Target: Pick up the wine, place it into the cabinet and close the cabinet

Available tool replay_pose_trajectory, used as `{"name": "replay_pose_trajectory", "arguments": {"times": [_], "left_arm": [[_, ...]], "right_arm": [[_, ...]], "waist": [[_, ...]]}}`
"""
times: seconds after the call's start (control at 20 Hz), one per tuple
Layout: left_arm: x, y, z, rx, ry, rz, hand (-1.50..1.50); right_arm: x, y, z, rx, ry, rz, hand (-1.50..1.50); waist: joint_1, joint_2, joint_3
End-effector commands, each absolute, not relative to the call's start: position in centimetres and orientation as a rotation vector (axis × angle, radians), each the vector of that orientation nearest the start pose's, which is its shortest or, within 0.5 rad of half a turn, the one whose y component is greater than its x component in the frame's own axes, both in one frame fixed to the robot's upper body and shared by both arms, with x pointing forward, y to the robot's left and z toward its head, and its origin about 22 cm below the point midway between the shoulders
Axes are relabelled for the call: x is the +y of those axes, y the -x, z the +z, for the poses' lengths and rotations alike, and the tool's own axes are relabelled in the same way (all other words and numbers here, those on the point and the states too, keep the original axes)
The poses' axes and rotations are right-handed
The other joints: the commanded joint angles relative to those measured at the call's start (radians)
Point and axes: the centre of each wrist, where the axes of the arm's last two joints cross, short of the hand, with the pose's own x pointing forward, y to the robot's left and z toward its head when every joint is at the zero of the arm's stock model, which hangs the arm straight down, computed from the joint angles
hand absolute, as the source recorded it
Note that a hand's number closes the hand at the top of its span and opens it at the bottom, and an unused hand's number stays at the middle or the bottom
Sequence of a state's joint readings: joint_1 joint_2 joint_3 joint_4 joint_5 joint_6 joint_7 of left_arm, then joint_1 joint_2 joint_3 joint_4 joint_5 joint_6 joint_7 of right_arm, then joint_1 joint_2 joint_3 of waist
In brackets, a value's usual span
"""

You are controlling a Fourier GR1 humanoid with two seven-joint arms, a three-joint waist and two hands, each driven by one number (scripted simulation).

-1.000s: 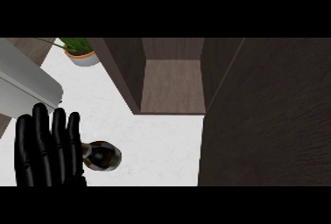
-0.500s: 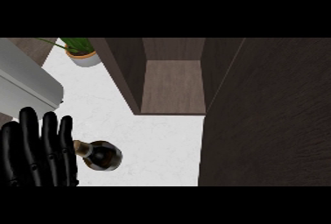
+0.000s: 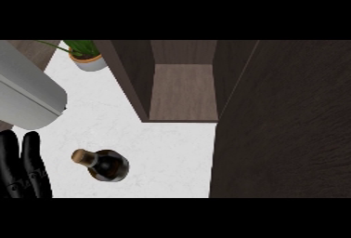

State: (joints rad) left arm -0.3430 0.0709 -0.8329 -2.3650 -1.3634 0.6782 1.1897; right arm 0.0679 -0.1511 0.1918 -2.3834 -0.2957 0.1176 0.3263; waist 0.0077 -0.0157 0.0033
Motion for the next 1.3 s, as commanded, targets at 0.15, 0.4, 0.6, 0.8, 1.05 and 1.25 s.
{"name": "replay_pose_trajectory", "arguments": {"times": [0.15,0.4,0.6,0.8,1.05,1.25], "left_arm": [[9.1,-9.7,22.3,-1.985,-0.317,0.295,-1.50],[9.3,-9.5,22.6,-1.982,-0.306,0.304,-1.50],[9.6,-10.1,23.1,-1.964,-0.359,0.298,-1.50],[9.8,-10.1,23.2,-1.926,-0.350,0.292,-1.50],[11.3,-9.9,23.7,-1.902,-0.366,0.303,-1.50],[9.9,-11.5,22.9,-1.873,-0.385,0.294,-1.50]], "right_arm": [[-21.3,-14.8,19.1,-1.971,-0.428,0.263,-1.50],[-21.6,-15.1,18.3,-1.948,-0.413,0.269,-1.50],[-20.5,-14.3,19.3,-1.962,-0.395,0.278,-1.50],[-20.5,-14.8,19.3,-1.935,-0.383,0.252,-1.50],[-21.7,-14.8,19.0,-1.936,-0.361,0.247,-1.50],[-21.7,-14.9,19.1,-1.990,-0.315,0.237,-1.50]], "waist": [[-0.006,0.003,-0.001],[-0.012,0.003,0.000],[-0.017,0.002,-0.002],[-0.015,0.005,-0.002],[-0.013,0.008,-0.002],[-0.019,0.012,-0.003]]}}
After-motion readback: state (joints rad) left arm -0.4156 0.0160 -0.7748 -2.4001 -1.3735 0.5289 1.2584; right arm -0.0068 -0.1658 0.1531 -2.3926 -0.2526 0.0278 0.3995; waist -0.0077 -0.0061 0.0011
